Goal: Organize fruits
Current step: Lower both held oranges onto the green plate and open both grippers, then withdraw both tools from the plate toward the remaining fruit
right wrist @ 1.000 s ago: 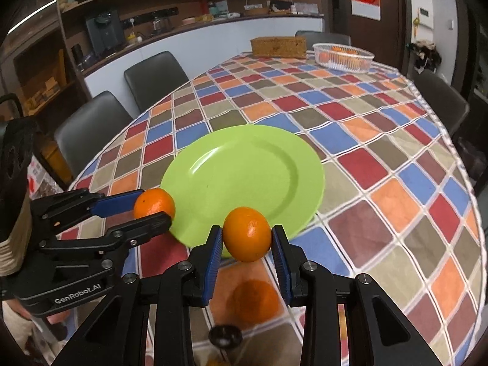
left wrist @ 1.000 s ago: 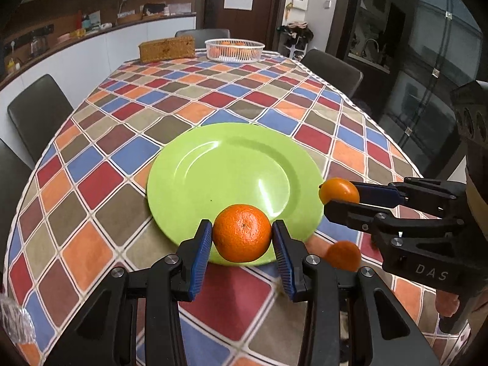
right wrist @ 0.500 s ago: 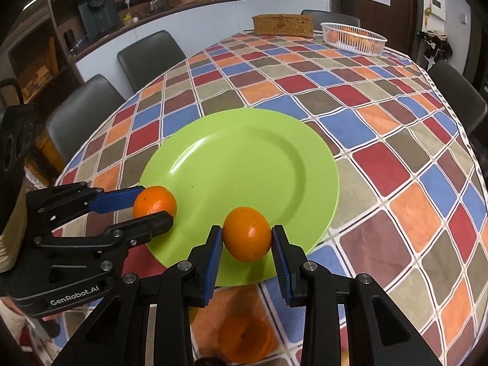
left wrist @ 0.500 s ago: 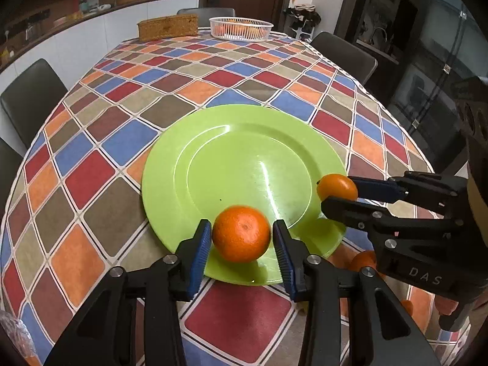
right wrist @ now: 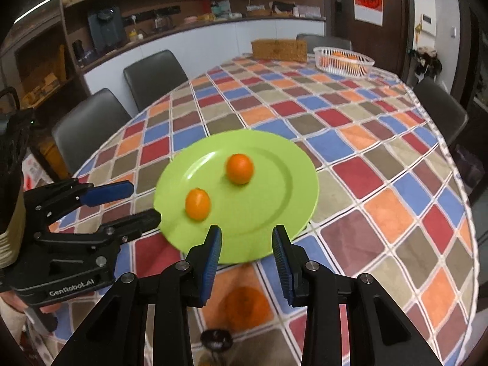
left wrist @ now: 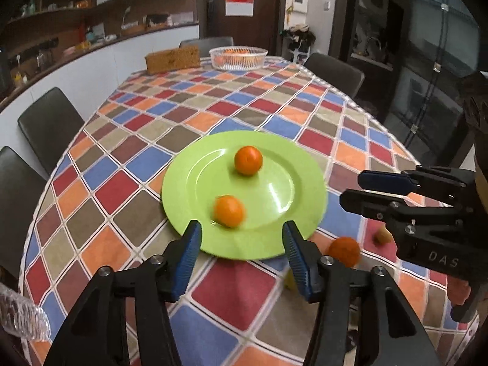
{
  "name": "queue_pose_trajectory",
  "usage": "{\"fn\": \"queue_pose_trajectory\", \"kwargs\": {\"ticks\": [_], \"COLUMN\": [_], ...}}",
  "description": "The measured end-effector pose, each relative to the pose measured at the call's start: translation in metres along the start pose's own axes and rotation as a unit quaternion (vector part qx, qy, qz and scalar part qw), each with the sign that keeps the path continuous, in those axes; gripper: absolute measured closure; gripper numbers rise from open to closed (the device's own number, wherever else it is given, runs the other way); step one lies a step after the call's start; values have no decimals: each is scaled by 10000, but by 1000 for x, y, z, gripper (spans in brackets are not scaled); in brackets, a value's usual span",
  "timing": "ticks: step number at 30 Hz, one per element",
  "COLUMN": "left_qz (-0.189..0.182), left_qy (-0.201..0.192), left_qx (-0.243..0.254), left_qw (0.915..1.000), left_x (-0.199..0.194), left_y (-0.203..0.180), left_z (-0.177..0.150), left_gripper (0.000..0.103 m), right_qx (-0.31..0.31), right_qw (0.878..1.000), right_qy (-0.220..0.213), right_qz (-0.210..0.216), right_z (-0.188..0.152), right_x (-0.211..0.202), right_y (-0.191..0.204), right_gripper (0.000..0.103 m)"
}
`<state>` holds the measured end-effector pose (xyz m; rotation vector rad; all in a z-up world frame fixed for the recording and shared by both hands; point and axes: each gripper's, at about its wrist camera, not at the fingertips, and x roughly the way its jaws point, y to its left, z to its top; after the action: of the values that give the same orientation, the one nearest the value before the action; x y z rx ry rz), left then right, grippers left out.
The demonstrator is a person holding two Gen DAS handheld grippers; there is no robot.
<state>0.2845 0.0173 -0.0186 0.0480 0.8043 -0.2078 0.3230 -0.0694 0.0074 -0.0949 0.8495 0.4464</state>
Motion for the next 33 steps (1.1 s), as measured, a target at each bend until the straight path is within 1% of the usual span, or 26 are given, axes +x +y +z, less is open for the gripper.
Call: {"fn": "queue_pose_trajectory", "kwargs": {"ticks": [2, 4, 8, 12, 15, 18, 21, 24, 33], "left_qz": [5, 6, -2, -56, -16, 40, 116, 117, 113], "left_qy": [-113, -246, -423, -531, -608, -675, -736, -752, -745], "left_qx": [-18, -64, -148, -180, -161, -107, -19, 84, 304], "left_qw": [9999, 9997, 9990, 9984, 9980, 9977, 9972, 9971, 9967], "left_x": [-12, -27, -48, -64, -72, -80, -84, -87, -89], "left_y": [-5, -9, -17, -26, -32, -39, -47, -56, -74], "left_z": [-3, -9, -19, -30, -38, -46, -54, -64, -87], "left_gripper": [46, 44, 40, 36, 32, 31, 28, 27, 27], "right_qx": [-55, -97, -121, -39, -38, 18, 82, 103, -168], "right_qw": [9999, 9995, 9982, 9967, 9953, 9943, 9937, 9937, 9929], "right_qy": [-159, -298, -582, -807, -942, -1016, -1043, -1032, -1008], "right_qz": [0, -21, -64, -80, -207, -328, -391, -423, -609], "right_z": [-4, -8, -18, -32, -41, -50, -60, -70, -101], "right_x": [-16, -30, -54, -76, -88, -97, -104, -109, -120], "right_y": [4, 8, 14, 17, 18, 16, 12, 9, 12], "right_gripper": [67, 62, 57, 50, 48, 45, 44, 44, 44]}}
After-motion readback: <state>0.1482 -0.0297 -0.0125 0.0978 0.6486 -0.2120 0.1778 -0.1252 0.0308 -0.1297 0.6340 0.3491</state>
